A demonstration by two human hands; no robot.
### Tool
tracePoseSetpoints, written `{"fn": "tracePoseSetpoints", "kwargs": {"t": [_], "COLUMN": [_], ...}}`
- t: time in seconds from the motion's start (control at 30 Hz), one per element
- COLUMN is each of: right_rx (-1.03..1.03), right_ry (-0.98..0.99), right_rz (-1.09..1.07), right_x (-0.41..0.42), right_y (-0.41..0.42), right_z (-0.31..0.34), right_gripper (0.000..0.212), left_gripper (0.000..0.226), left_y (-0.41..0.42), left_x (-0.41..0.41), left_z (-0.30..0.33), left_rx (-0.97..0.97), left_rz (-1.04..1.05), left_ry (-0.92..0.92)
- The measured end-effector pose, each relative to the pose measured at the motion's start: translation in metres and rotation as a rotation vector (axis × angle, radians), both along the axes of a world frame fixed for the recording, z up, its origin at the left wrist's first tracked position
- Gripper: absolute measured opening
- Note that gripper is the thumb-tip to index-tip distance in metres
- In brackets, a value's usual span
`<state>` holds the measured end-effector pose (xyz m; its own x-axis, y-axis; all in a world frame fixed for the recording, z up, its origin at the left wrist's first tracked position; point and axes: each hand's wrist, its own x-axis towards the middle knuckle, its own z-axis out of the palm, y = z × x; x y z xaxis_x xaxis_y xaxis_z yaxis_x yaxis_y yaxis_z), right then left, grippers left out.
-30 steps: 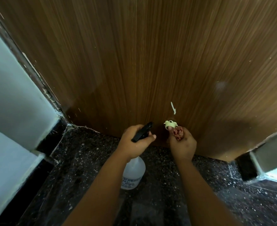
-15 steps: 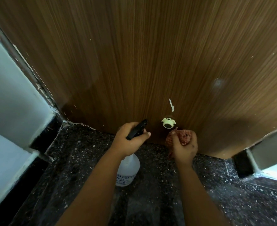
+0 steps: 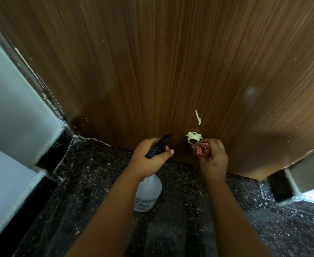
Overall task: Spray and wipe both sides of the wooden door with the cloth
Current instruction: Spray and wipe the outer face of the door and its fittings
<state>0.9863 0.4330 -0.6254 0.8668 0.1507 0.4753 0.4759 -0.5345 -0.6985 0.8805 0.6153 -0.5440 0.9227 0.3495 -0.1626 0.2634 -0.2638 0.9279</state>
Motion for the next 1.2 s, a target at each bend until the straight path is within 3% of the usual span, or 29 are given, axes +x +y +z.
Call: {"fn": "tracePoseSetpoints", "kwargs": {"t": [0.1, 0.23, 0.43, 0.57, 0.67, 0.77, 0.97, 1.03, 1.2], "right_rx": [-0.026, -0.080, 0.174, -0.084, -0.029, 0.007, -0.247, -0.166, -0.036], "right_ry": [-0.020, -0.015, 0.219, 0.114, 0.141, 0.243, 0.197, 0.234, 0.351], "right_rz": [0.038, -0.125, -0.299, -0.263, -0.272, -0.294, -0.258, -0.239, -0.229], "right_x": [0.004, -0.007, -0.017, -0.012, -0.015, -0.011, -0.009, -0.011, -0.012], "right_y": [-0.006, 0.014, 0.036, 0.025, 0.023, 0.029, 0.026, 0.025, 0.026], "right_z": [0.004, 0.004, 0.006, 0.004, 0.005, 0.009, 0.014, 0.015, 0.025], "right_gripper": [0.030, 0.030, 0.020, 0.026, 0.013, 0.025, 0.022, 0.018, 0.034], "left_gripper": [0.014, 0.014, 0.014, 0.014, 0.014, 0.014, 0.012, 0.012, 0.013], "left_y": [-0.001, -0.001, 0.000, 0.002, 0.001, -0.001, -0.003, -0.004, -0.005], "left_x": [0.001, 0.002, -0.001, -0.001, 0.000, 0.001, 0.000, 0.000, -0.001], "left_z": [-0.001, -0.002, -0.006, -0.006, -0.005, -0.006, -0.005, -0.003, -0.001], "left_rx": [-0.003, -0.003, 0.000, -0.004, 0.002, -0.001, -0.003, -0.013, 0.009], "left_rz": [-0.002, 0.002, -0.010, -0.006, -0.012, -0.015, -0.020, -0.006, -0.030], "left_ry": [-0.004, 0.008, 0.021, 0.026, 0.024, 0.032, 0.033, 0.035, 0.034]}}
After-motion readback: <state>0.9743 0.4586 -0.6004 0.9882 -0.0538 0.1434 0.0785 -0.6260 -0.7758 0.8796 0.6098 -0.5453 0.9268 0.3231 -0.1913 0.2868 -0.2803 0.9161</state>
